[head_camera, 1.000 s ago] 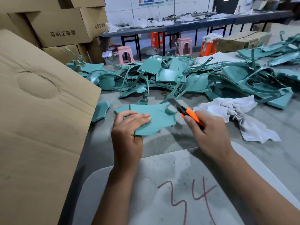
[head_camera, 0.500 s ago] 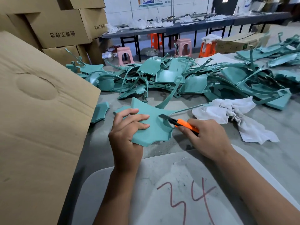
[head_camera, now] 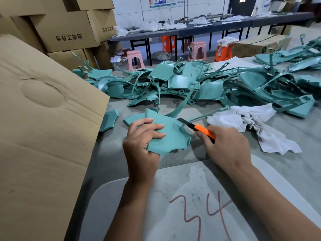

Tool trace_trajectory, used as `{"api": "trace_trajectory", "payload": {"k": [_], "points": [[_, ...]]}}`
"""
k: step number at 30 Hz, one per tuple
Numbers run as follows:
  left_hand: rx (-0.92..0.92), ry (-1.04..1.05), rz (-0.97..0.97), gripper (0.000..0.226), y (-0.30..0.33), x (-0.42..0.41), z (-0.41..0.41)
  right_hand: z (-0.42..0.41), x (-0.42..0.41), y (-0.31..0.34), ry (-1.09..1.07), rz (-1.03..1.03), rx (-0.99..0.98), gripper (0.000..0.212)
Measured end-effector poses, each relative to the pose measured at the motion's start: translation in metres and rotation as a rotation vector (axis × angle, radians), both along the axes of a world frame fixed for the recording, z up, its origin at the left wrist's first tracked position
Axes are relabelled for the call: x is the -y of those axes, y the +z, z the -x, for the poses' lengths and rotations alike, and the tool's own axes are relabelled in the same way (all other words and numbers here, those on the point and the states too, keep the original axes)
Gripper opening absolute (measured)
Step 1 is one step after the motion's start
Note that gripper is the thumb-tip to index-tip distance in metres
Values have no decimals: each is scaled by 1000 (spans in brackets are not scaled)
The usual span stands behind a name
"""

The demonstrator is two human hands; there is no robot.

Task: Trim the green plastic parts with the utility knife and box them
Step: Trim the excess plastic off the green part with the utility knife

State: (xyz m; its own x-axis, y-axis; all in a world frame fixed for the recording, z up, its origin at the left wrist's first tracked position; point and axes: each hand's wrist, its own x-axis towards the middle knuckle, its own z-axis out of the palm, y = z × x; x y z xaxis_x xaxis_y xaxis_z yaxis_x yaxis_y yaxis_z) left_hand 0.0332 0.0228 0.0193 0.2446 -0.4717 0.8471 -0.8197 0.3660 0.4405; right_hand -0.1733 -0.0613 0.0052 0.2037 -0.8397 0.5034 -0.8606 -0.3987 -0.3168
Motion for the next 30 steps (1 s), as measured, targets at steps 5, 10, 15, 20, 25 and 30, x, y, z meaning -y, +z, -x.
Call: {"api": "trace_trajectory", "payload": {"k": [5, 10, 15, 20, 25, 30], "points": [[-148, 33, 94, 37, 0, -2, -12, 10, 8, 2, -172, -68, 75, 48], [-182, 46, 104, 38, 1, -5, -21, 23, 18, 1, -315, -93, 53, 34], [-109, 43, 82, 36, 4, -5, -12, 16, 14, 6, -295, -9, 88, 26], [-66, 38, 49, 36, 5, -5, -6, 10, 6, 3, -181, -139, -107, 30], [-19, 30, 4, 33, 2, -2, -2, -12, -10, 4, 141, -124, 13, 25], [-40, 27, 55, 25, 2, -3, -5, -5, -3, 2, -76, -62, 15, 22]]}}
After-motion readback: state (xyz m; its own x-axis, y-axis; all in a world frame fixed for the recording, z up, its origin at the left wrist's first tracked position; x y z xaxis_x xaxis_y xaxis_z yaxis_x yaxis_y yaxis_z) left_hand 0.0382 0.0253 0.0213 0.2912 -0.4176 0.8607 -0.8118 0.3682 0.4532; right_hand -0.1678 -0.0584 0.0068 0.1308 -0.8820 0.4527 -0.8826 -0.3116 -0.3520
